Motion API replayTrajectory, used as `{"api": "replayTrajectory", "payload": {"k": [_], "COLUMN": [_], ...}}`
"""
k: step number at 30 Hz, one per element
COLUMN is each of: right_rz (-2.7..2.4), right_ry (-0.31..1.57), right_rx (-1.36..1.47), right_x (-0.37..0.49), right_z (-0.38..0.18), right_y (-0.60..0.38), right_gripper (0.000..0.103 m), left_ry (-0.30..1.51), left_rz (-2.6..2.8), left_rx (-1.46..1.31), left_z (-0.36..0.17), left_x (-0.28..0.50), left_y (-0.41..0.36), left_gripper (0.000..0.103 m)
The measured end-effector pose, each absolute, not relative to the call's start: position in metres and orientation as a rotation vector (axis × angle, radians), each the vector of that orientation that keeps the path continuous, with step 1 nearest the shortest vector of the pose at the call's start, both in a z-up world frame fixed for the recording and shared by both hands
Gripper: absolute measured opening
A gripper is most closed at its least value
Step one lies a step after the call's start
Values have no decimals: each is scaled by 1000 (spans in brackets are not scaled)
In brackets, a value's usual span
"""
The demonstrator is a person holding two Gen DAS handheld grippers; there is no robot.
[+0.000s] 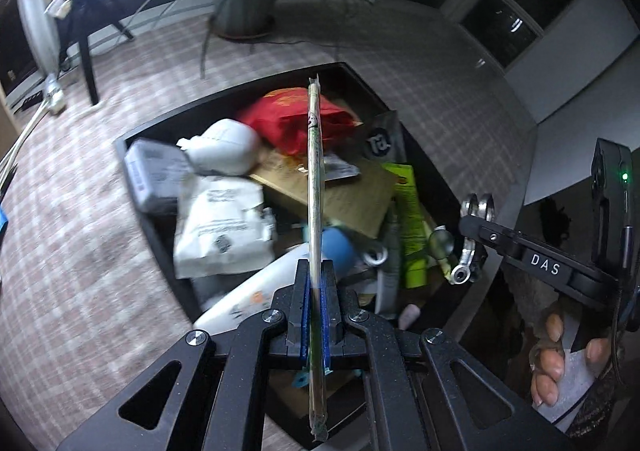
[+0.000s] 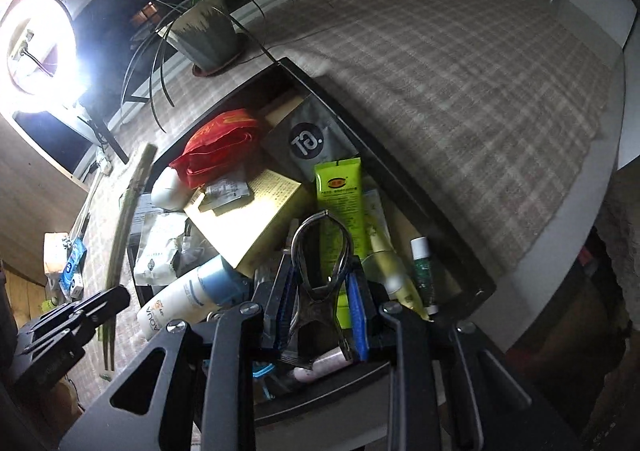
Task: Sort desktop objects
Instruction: 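Carry the stick and metal clip to the black bin and release both, then grasp the metal clip with the left gripper while the right gripper grasps the blue clothespin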
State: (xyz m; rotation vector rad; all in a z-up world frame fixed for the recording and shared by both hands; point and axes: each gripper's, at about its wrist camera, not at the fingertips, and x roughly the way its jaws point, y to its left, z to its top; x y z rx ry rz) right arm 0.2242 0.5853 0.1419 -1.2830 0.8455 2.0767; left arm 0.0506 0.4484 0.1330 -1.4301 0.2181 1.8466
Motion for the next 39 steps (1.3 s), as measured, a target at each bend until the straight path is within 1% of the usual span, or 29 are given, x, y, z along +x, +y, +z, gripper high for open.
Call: {"api": "replayTrajectory", "payload": {"k": [1, 2, 3, 4, 5, 8, 14, 18, 29, 39], "right_rz": [2089, 2101, 2100, 2101, 2108, 2136, 2203, 2250, 2435, 2593], "right_ry": [846, 845, 833, 822, 810, 782, 760, 737, 646, 546], "right_rx": [-1282, -1282, -1292, -1287, -1275, -1269, -1306, -1347, -1492, -1658], "right_x": [223, 223, 221, 220, 220, 214, 185, 156, 62, -27], "right_z": [142, 143, 144, 146, 148, 154, 160, 162, 159, 151], "right_y": [585, 585, 585, 584, 582, 577, 559, 535, 431, 296], "right_gripper": [25, 31, 41, 46, 48, 48, 48, 48, 48, 48], "left_ry": [231, 252, 260, 254, 260, 275, 204, 154, -7, -156], "left_rz": [1852, 1858, 1863, 1874, 1895, 1926, 2001, 2075, 2327, 2508], "left_rx": [-1416, -1418, -1425, -1417, -1397, -1388, -1437, -1486, -1647, -1815], "left_z": [134, 134, 134, 136, 138, 141, 143, 139, 117, 75], "left_x": [53, 54, 55, 55, 55, 51, 24, -1, -54, -74], "left_y": [452, 455, 456, 455, 451, 444, 397, 350, 171, -8], "left_gripper": [14, 26, 46, 50, 48, 48, 48, 48, 48, 47]}}
